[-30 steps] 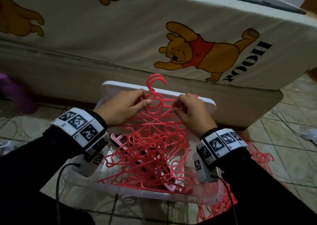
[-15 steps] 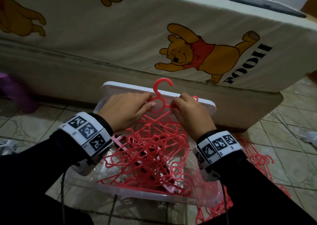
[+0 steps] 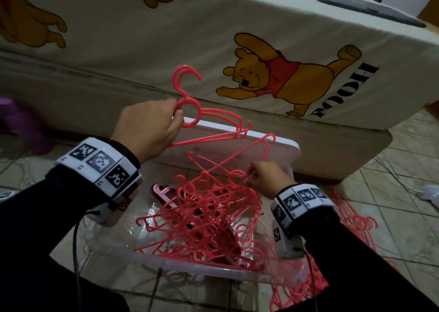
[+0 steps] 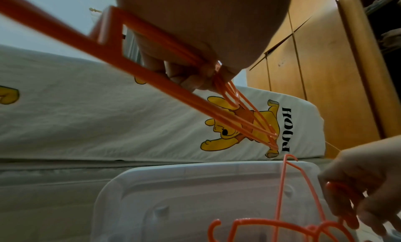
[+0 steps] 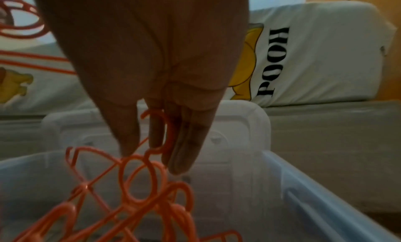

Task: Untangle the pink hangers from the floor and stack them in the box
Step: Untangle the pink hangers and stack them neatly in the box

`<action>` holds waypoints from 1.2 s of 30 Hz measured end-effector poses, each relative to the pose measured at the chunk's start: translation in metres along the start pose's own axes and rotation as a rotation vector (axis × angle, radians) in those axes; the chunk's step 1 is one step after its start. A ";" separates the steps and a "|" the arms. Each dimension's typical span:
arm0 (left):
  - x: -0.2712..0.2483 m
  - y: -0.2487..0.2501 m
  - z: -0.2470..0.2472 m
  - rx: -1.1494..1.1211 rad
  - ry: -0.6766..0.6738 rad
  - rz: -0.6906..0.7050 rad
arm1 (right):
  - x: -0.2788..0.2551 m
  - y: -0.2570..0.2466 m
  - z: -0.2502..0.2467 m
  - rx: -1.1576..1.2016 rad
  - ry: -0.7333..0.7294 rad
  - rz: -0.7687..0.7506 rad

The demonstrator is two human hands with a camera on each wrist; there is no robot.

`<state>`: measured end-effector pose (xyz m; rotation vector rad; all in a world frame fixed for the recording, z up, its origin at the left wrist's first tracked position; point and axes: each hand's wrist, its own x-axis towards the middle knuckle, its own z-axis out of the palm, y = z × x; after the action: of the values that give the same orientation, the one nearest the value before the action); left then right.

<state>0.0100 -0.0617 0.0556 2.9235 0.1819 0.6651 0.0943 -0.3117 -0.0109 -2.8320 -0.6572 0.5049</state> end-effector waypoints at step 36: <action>-0.002 0.012 0.010 -0.265 -0.013 -0.014 | -0.029 -0.033 -0.031 0.790 0.279 -0.274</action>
<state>0.0138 -0.0747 0.0483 2.6701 0.1031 0.6163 0.0687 -0.2988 0.0346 -1.9829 -0.6018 0.2350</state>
